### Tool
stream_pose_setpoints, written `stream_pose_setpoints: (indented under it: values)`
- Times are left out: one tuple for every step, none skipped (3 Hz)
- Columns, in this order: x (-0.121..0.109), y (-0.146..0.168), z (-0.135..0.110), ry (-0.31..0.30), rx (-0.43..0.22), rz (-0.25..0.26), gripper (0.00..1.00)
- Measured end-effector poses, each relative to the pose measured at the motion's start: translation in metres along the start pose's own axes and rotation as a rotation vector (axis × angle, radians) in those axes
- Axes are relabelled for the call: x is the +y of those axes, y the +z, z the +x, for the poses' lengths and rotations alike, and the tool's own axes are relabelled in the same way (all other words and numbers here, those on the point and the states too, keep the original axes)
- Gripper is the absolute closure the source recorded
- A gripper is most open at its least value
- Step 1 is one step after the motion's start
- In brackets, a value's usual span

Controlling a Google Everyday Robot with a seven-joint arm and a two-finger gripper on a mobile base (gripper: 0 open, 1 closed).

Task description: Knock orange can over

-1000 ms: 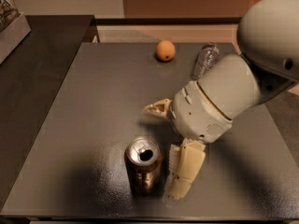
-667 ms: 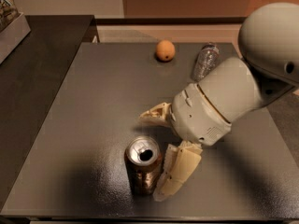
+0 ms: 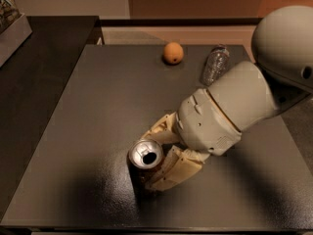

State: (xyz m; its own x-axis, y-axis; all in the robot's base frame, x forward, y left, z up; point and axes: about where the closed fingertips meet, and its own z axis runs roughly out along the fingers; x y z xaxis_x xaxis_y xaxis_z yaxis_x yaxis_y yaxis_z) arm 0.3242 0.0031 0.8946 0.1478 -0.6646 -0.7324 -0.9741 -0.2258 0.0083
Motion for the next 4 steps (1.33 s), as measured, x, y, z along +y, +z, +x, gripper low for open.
stream_pose_setpoints:
  values:
    - [0.001, -0.001, -0.003, -0.012, -0.004, 0.003, 0.86]
    - [-0.015, -0.019, -0.012, -0.008, 0.065, 0.075, 1.0]
    - [-0.039, -0.044, -0.013, 0.027, 0.191, 0.162, 1.0]
    - [-0.062, -0.071, -0.007, 0.026, 0.333, 0.238, 1.0]
